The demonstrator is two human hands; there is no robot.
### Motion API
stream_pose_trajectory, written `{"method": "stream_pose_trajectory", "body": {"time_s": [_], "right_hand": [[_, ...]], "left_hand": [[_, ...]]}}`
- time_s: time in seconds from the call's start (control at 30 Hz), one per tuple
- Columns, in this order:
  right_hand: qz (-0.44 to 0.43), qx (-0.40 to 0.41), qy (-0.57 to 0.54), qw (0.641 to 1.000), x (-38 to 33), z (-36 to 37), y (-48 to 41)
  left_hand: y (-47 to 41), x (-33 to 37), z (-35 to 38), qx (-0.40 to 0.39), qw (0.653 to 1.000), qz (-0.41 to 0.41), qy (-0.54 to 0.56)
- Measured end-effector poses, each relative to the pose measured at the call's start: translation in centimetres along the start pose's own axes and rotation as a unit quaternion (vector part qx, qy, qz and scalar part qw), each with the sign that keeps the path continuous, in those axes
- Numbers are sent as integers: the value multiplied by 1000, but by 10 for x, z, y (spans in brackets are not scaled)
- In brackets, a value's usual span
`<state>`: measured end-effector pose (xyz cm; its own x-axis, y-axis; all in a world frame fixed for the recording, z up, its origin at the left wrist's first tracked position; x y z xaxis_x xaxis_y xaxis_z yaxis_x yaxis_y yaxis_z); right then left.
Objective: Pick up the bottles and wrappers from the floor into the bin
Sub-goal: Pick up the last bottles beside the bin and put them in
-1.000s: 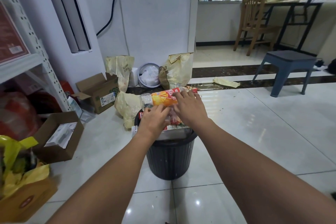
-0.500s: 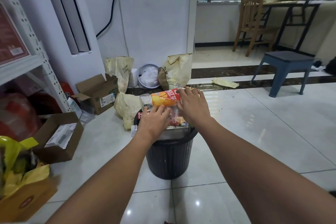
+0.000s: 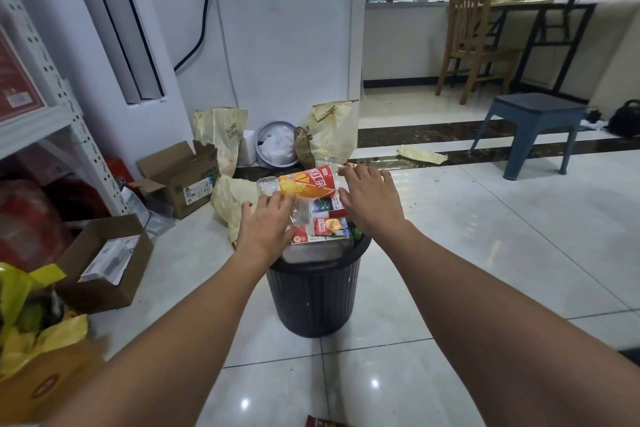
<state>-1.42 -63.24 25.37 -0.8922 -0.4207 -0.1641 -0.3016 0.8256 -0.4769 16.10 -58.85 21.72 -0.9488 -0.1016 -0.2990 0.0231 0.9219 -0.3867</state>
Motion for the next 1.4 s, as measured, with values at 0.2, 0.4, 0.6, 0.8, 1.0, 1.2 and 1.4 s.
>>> {"method": "stream_pose_trajectory", "body": {"time_s": [0.2,0.4,0.6,0.8,1.0,1.2,1.4], "right_hand": [[-12,4,-4,1000,-6,2,2],[-27,4,0,1000,-8,-2,3],[-17,-1,-11,1000,-7,-5,11],[-12,-18,-59,998,-19,-13,27],[-3,-26,-94,995,-31,-23,54],[-13,-31,-106,994,-35,-16,107],[-8,-59,-108,992,-38,1,150]], "left_hand": [[5,2,-2,-11,1000,14,-9],[7,4,-4,-16,999,27,-20],[13,-1,-8,-11,1000,19,0],[27,0,-23,-3,999,-2,42],[53,2,-31,-10,999,3,45],[90,16,-29,-17,998,18,65],[124,35,-11,-46,997,32,60]]}}
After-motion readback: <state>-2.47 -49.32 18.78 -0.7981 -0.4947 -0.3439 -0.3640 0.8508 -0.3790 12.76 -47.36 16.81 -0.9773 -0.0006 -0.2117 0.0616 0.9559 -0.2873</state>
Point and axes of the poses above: each hand's wrist, its own y-axis away from the middle knuckle, its own z-axis out of the palm, x = y × z, the point moved 3 cm from there along -y, towards the middle knuckle, and after that the axes turned 14 degrees about -y, right-handed, at the moved point
